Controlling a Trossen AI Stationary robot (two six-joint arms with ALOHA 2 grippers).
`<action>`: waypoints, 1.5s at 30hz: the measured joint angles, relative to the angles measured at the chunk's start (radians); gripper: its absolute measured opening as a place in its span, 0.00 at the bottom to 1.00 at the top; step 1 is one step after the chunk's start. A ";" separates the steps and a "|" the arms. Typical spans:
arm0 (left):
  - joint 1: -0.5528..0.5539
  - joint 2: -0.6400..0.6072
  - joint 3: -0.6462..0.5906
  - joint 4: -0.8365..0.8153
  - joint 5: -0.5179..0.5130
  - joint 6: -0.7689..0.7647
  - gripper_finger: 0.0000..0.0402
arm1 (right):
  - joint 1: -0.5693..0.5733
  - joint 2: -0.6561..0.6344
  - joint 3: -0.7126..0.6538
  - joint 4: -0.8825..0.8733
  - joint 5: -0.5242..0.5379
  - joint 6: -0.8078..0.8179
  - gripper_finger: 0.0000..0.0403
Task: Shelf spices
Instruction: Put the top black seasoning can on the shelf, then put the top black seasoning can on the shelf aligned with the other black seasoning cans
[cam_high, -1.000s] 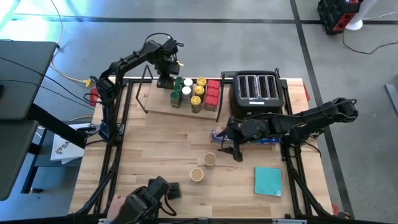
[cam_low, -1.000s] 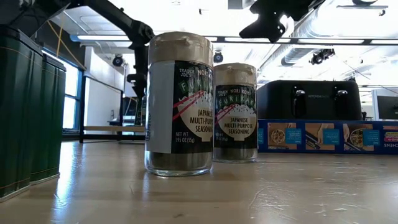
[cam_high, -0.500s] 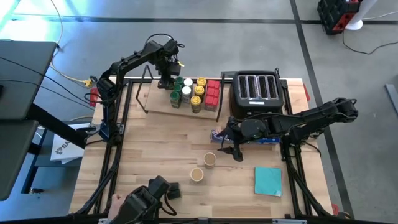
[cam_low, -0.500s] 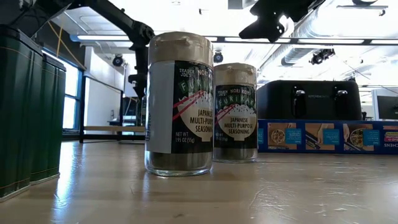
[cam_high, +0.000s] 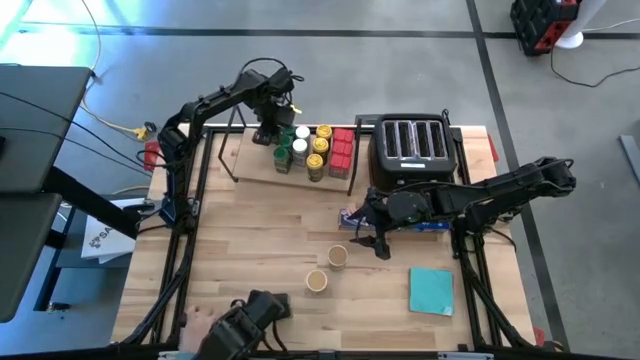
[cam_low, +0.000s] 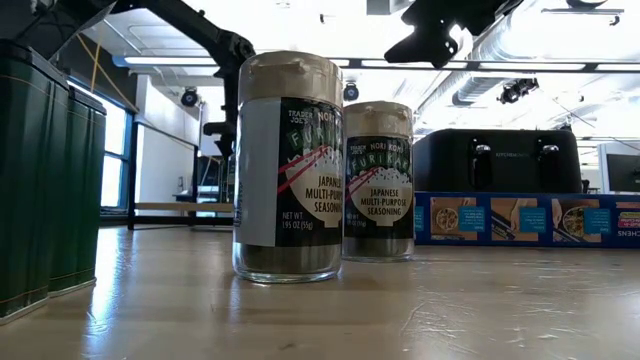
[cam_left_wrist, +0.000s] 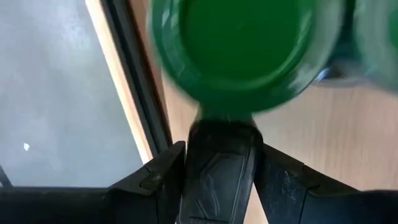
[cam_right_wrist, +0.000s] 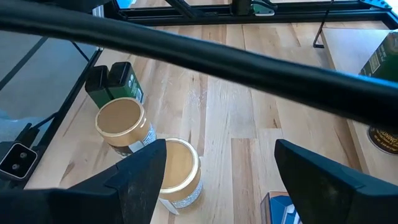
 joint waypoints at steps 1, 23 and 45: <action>-0.006 0.000 0.000 0.001 -0.002 0.004 0.43 | 0.000 0.000 0.000 0.000 0.001 0.000 0.73; -0.037 -0.001 0.000 -0.009 -0.074 -0.058 0.52 | 0.000 0.000 0.000 0.000 0.005 -0.022 0.73; -0.037 -0.161 0.000 -0.023 -0.086 -0.161 0.53 | 0.000 0.000 0.000 0.000 0.004 -0.024 0.73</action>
